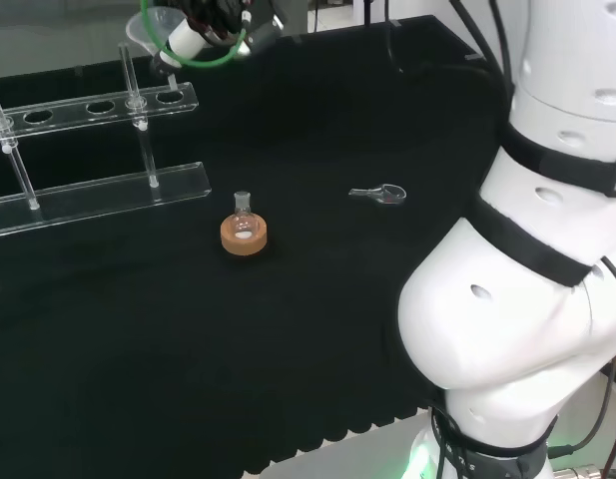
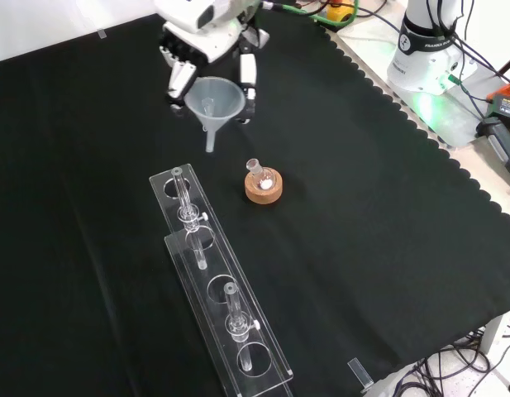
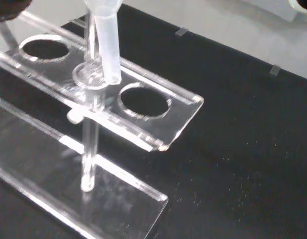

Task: Put the funnel back on the funnel stand.

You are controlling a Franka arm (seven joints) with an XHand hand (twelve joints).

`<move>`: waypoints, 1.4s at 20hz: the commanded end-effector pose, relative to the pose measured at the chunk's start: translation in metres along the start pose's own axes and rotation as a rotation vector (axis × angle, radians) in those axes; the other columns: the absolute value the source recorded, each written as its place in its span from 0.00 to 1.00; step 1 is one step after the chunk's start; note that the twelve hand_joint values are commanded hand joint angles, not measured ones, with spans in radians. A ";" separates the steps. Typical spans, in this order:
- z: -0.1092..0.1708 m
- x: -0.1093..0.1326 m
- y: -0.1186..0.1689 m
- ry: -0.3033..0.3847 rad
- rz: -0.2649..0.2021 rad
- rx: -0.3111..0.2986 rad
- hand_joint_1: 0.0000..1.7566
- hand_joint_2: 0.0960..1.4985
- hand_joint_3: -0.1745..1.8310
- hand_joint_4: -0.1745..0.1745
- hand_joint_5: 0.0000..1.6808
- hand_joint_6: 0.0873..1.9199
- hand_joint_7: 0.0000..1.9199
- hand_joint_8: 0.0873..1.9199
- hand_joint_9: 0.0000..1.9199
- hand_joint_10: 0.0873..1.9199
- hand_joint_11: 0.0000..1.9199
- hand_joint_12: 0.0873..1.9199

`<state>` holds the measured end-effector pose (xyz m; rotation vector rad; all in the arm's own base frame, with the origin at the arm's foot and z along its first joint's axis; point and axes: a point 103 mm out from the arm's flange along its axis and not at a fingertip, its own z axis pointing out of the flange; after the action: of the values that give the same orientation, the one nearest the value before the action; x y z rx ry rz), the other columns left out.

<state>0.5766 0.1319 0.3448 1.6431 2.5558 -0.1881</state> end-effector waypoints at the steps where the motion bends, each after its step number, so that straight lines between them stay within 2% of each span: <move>1: 0.014 -0.009 0.043 0.042 -0.049 0.022 0.49 0.47 0.14 0.00 0.56 0.66 0.65 0.63 0.99 0.14 1.00 0.18; 5: 0.024 -0.017 0.048 0.061 -0.050 0.031 0.49 0.46 0.14 0.00 0.56 0.65 0.65 0.63 0.99 0.14 1.00 0.18; 18: 0.058 -0.021 0.073 0.114 -0.053 0.086 0.49 0.46 0.14 0.00 0.56 0.65 0.65 0.63 0.99 0.14 1.00 0.18; 28: 0.083 -0.045 0.080 0.134 -0.021 0.122 0.49 0.46 0.14 0.00 0.56 0.65 0.65 0.63 0.99 0.14 1.00 0.18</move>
<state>0.6681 0.1193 0.2721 1.7048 2.7116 -0.2318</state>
